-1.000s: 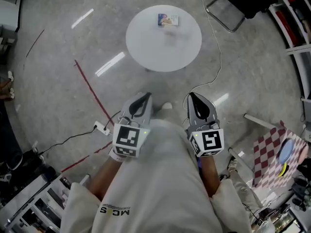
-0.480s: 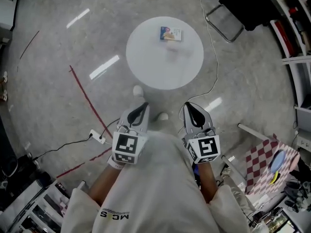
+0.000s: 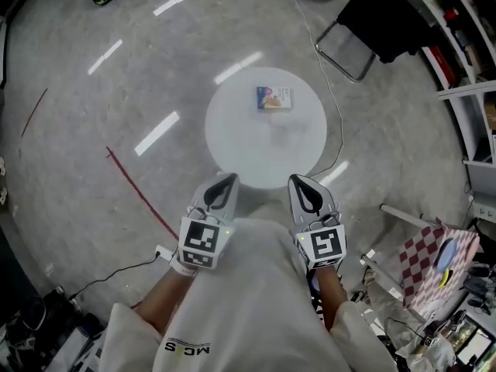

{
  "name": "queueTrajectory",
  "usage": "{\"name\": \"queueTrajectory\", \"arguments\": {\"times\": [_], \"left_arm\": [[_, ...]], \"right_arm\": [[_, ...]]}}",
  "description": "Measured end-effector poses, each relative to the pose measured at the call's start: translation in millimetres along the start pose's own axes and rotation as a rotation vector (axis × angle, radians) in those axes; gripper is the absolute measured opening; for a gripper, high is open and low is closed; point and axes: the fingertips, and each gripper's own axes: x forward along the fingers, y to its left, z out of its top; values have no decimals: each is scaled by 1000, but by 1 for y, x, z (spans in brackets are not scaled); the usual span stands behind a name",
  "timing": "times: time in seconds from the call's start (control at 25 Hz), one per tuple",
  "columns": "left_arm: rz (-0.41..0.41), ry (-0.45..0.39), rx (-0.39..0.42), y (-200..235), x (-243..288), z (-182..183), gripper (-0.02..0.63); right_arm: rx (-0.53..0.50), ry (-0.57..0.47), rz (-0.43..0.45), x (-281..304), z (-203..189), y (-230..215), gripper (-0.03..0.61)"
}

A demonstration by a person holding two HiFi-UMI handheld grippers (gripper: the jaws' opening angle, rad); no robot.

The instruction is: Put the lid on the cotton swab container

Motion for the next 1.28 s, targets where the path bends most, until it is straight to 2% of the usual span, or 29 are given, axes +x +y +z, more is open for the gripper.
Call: {"name": "queueTrajectory", "arguments": {"times": [0.12,0.28,0.68,0.92,1.28], "left_arm": [[-26,46,44,16,19,2,0],[-39,92,52,11,50,2,0],[-35,111,38,-15,112,2,0],[12,136,69,-22,144,-19,0],[95,140,-15,-5,182,-47,0]], "right_arm": [[-7,44,-20,25,0,-12,-2],[-16,82,4,40,-10,-38,-2],[-36,119,65,70,-36,-94,-2],[-87,116,124,90,-58,-113,-2],[-72,156,156,144,-106,-134,-2]]}}
